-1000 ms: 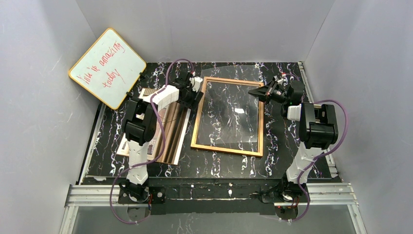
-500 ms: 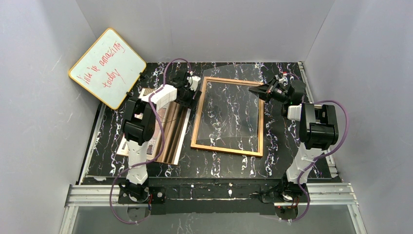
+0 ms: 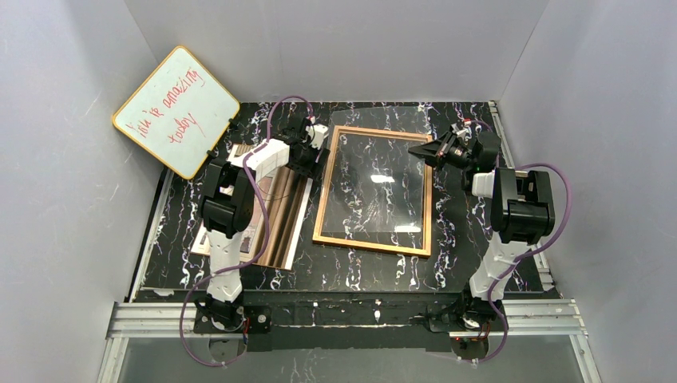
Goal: Put the photo into the frame
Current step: Place the photo frame item in the photo frame.
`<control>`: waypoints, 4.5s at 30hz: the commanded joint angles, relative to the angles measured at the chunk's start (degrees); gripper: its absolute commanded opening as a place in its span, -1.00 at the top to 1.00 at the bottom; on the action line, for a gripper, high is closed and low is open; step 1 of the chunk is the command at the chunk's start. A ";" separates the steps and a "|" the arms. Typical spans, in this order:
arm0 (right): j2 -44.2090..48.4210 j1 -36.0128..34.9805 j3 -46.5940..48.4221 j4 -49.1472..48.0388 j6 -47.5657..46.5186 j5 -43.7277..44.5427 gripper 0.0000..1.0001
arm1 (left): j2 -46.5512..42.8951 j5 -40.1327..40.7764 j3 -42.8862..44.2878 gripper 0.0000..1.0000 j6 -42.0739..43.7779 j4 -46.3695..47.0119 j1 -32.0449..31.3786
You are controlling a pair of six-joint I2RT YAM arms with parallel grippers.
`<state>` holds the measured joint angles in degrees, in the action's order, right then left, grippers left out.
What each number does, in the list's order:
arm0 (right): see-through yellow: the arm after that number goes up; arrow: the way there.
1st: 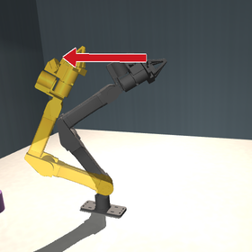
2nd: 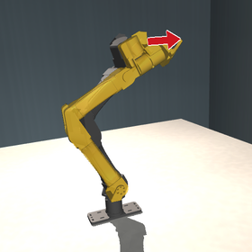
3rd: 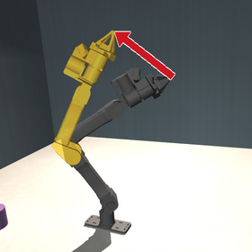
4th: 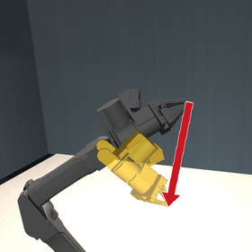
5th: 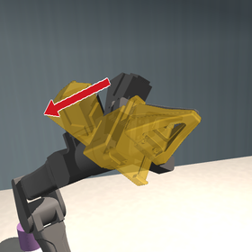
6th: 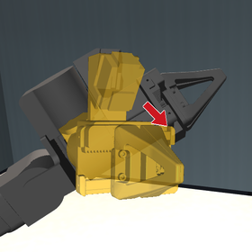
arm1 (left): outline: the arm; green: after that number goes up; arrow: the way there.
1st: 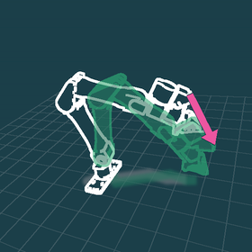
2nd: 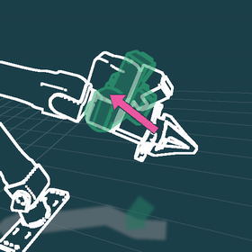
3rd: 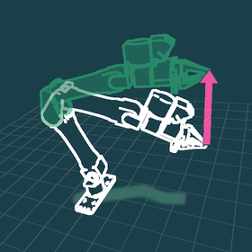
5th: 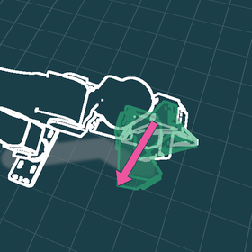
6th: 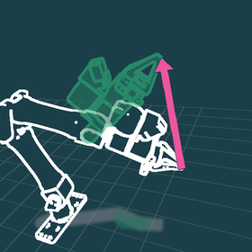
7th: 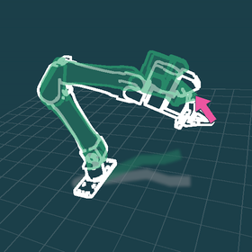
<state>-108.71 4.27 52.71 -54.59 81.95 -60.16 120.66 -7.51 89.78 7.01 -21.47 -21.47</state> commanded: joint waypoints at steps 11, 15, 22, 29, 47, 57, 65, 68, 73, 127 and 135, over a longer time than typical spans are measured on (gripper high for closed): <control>-0.65 2.68 -1.38 -1.26 -3.11 -2.54 0.97 | -0.80 -0.39 -0.42 -0.32 -0.11 -2.70 -0.69; -0.80 2.82 -1.53 -1.59 -3.20 -2.67 0.97 | -0.16 0.58 0.35 -0.32 0.19 -2.73 -1.99; -1.02 2.89 -2.83 -2.45 -3.26 -3.59 0.97 | 0.10 0.97 0.15 -0.32 0.11 -2.78 -2.78; -0.84 2.87 -3.93 -3.78 -1.27 -2.56 0.97 | -0.04 0.96 -0.55 -0.32 0.45 -2.72 -2.85; 3.97 2.93 -3.35 -0.57 1.79 1.18 0.97 | -1.28 -1.15 -1.27 -0.31 -0.94 -2.15 -2.89; 4.53 2.87 -3.21 -0.84 2.08 1.10 0.97 | -1.27 -0.69 -1.80 -0.31 -0.58 -2.16 -2.87; 5.00 2.85 -2.54 -2.01 3.59 0.60 0.97 | -1.28 -0.80 -1.48 -0.31 -0.59 -2.03 -2.87; 5.33 2.92 -2.44 -2.02 3.25 0.36 0.97 | -1.39 -0.83 -1.45 -0.31 -0.59 -2.05 -2.87; 5.48 2.86 -3.62 -1.48 2.61 0.30 0.97 | -1.33 -0.84 -1.38 -0.31 -0.76 -2.06 -2.87; -0.32 3.29 -3.01 13.01 -13.84 0.22 0.97 | -1.96 0.63 -2.95 -0.26 0.55 -2.04 -2.87; -0.79 3.30 -2.80 12.93 -13.84 0.13 0.97 | -1.32 0.14 -2.57 -0.26 0.47 -2.03 -2.96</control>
<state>-109.25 7.55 47.97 -41.45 68.93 -58.41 120.20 -6.00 88.53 7.90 -20.10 -24.01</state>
